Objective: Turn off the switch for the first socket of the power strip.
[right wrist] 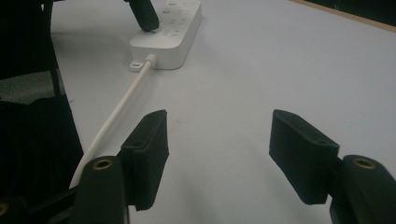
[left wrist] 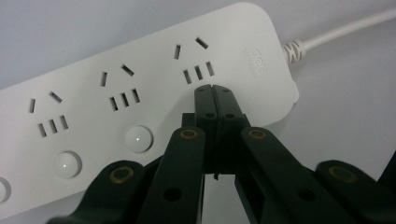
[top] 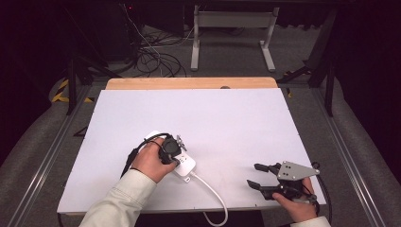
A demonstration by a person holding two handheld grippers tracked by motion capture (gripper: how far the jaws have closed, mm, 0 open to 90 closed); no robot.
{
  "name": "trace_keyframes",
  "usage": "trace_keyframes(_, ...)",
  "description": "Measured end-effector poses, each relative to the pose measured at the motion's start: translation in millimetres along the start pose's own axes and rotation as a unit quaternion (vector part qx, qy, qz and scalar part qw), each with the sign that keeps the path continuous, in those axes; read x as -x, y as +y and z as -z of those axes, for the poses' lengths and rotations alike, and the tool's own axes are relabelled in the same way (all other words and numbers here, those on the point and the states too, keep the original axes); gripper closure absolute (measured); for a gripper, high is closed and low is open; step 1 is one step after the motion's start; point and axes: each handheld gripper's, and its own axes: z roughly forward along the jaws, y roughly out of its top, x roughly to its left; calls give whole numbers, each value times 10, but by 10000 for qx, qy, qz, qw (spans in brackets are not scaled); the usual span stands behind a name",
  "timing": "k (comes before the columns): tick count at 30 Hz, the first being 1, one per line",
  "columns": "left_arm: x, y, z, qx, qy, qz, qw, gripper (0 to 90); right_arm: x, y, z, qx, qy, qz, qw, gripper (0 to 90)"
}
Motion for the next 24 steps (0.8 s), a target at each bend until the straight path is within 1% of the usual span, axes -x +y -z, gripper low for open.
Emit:
trace_keyframes(3,16,3,-1,-4,62,-9,10000,900,0,0,-3,-6,7,-6,10000,383)
trace_keyframes(8,8,3,-2,12,29,20,10000,900,-4,1,-12,-16,6,0,10000,383)
trace_keyframes(12,14,-4,-2,31,58,56,10000,900,-1,-1,-14,-19,3,-11,10000,383)
trace_keyframes(15,25,2,-4,13,98,37,9999,900,-2,-1,-15,-22,11,-9,10000,383)
trace_keyframes(17,34,9,-6,-5,124,65,9999,900,-2,-2,-16,-25,13,-10,10000,383)
trace_keyframes(22,34,-1,-11,53,145,127,9998,900,-1,-4,-19,-38,17,-4,10000,383)
trace_keyframes(24,28,-13,-13,98,113,166,9998,900,0,-5,-20,-44,17,-7,10000,383)
